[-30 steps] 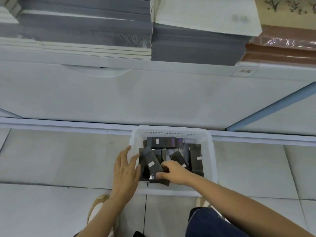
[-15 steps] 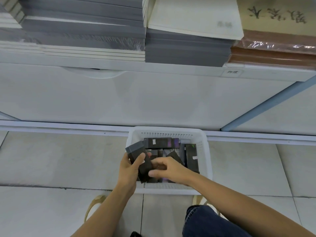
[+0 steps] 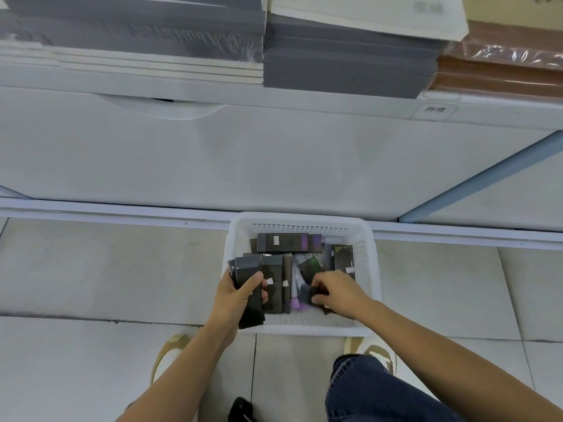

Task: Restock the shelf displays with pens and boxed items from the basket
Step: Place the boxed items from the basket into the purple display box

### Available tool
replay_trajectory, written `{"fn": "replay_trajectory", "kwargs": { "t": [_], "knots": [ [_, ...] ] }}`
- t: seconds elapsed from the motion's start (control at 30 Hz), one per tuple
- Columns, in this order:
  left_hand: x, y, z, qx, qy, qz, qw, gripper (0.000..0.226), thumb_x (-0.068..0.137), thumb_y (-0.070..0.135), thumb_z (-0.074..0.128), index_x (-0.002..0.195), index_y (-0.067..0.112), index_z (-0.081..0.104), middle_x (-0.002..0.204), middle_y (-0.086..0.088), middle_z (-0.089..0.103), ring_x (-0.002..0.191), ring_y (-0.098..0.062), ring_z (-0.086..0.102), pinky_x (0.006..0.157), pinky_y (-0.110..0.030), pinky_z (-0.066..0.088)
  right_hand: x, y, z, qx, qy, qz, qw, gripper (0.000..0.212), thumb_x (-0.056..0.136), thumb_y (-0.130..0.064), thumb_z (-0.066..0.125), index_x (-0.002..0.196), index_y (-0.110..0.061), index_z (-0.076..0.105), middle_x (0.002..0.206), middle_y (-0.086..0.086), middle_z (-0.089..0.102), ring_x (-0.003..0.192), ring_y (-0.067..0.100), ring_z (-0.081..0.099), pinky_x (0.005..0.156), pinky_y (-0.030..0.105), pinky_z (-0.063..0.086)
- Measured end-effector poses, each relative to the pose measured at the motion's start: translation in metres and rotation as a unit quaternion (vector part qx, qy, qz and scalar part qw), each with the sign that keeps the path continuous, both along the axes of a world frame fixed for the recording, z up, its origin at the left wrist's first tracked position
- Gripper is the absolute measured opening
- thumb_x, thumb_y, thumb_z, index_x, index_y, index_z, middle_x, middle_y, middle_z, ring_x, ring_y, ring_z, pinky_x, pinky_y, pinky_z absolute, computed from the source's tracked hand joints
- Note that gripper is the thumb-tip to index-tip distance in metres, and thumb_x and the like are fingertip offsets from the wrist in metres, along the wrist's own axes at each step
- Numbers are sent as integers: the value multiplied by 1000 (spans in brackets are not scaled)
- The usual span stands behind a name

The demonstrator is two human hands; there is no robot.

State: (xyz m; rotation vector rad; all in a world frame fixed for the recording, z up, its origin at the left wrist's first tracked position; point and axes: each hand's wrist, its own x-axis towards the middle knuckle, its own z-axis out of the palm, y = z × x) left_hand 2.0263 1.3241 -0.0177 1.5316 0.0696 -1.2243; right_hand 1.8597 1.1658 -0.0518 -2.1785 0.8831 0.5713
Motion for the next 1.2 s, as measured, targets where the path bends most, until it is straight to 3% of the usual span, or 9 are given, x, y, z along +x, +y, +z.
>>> {"fn": "replay_trajectory", "kwargs": {
  "t": [0.13,0.3,0.5,0.6,0.7,0.77,0.9,1.0,1.2],
  "knots": [
    [-2,1,-1,13,-17,-23,1000,32,90,13,65,120,8,54,95,-16,71,75,-28,65,83,-47,58,7,-19,4,-38,-89,-100,990,17,88,-27,68,101,-19,60,102,-5,52,88,9,53,82,20,40],
    [-5,-1,0,17,-6,-34,999,30,90,12,66,117,13,54,92,-15,69,75,-27,65,82,-43,57,14,-10,-11,-18,-30,-49,998,17,88,-25,68,98,-22,54,104,-4,50,92,11,52,81,20,37],
    [-5,-6,3,45,10,-47,998,26,90,13,65,114,11,54,93,-14,67,76,-24,65,68,-33,56,14,-12,-12,-17,-58,-61,996,19,83,-25,72,94,-17,59,103,0,53,95,15,51,78,23,34],
    [-6,-9,5,34,23,-46,998,24,91,12,63,113,5,56,92,-16,65,75,-25,64,75,-39,58,16,-14,0,28,-82,-70,994,15,86,-23,70,93,-15,59,98,-2,57,92,14,54,78,23,38],
    [-7,-13,13,7,44,-27,999,31,91,16,64,119,5,57,89,-14,65,77,-26,63,84,-46,56,23,-16,27,112,-139,-157,971,13,89,-23,67,98,-21,58,97,-8,62,91,7,60,83,21,46],
    [-7,-18,26,-25,52,-22,998,37,88,25,65,122,9,58,88,-9,69,78,-25,67,75,-42,57,33,-19,52,183,-174,-200,947,17,90,-26,66,106,-23,60,103,-8,67,96,4,64,87,23,49],
    [-4,-33,60,-132,84,-28,987,49,85,40,66,126,14,61,116,-13,70,105,-29,68,76,-38,58,60,-20,107,318,-275,-251,872,22,91,-20,65,113,-15,65,108,5,71,102,18,68,90,34,55],
    [-1,-41,91,-191,78,-38,978,51,85,46,67,129,21,60,124,-10,67,113,-28,65,83,-41,57,76,-18,145,306,-329,-257,855,22,91,-14,65,113,-10,66,109,12,69,96,19,68,84,32,55],
    [7,-42,154,-222,58,12,973,50,74,35,75,119,15,66,113,-13,71,98,-26,71,68,-38,58,91,-13,222,258,-386,-212,860,24,91,-8,63,114,-3,65,113,15,68,100,17,64,96,31,50]
  ]
}}
